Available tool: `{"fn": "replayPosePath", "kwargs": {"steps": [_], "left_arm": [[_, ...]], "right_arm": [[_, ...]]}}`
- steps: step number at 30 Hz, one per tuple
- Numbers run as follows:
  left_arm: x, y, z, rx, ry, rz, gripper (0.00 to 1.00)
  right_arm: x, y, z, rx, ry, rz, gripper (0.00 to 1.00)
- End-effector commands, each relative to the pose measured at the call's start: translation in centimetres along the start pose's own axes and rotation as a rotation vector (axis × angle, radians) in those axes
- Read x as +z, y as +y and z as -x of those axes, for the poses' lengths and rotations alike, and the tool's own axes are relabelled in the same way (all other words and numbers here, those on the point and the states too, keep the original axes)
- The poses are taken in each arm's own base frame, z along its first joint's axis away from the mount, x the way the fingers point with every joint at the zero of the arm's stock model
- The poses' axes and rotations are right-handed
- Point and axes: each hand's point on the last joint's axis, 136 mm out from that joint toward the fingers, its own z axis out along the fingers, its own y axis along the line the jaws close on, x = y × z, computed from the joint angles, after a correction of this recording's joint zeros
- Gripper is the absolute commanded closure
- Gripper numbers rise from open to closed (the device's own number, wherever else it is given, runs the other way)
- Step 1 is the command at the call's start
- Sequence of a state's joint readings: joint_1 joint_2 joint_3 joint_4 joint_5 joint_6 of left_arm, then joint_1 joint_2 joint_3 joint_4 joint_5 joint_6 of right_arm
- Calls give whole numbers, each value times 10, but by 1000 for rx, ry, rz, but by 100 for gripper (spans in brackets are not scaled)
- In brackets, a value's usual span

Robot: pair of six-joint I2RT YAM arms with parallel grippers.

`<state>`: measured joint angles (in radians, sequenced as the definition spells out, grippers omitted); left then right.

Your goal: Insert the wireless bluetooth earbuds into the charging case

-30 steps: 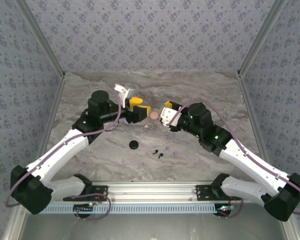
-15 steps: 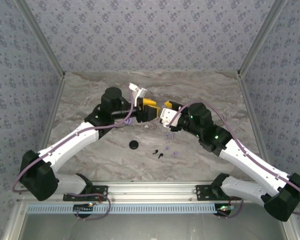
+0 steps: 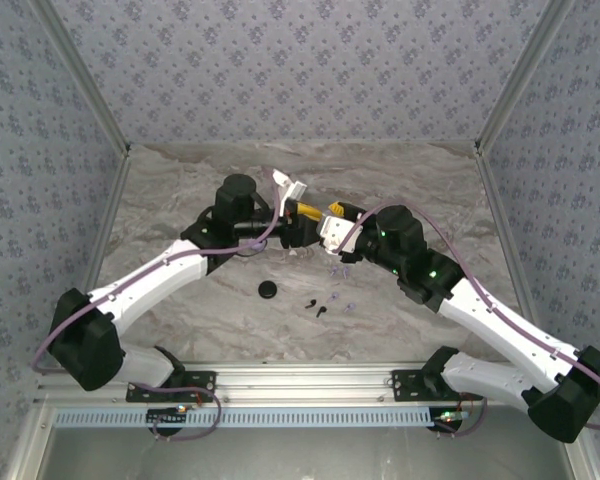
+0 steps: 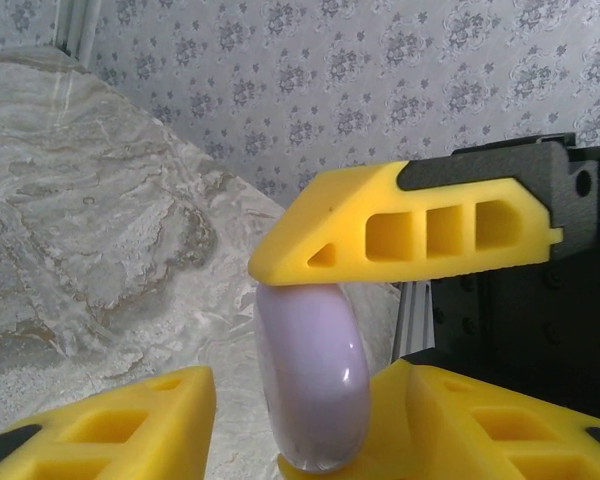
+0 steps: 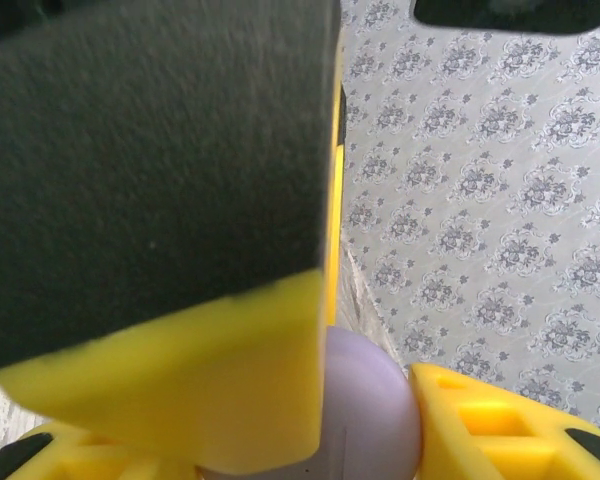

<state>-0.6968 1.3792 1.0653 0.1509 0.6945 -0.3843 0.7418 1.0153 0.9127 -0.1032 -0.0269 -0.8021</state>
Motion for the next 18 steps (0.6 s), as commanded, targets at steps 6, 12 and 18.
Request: {"fn": "replayPosePath", "kwargs": {"steps": [6, 12, 18], "left_arm": [[8, -11, 2, 16, 17, -63, 61], [7, -13, 2, 34, 18, -67, 79], [2, -14, 8, 80, -20, -50, 84]], "right_arm": [[1, -6, 2, 2, -9, -18, 53], [-1, -7, 1, 26, 4, 3, 48], [-9, -8, -2, 85, 16, 39, 33]]}}
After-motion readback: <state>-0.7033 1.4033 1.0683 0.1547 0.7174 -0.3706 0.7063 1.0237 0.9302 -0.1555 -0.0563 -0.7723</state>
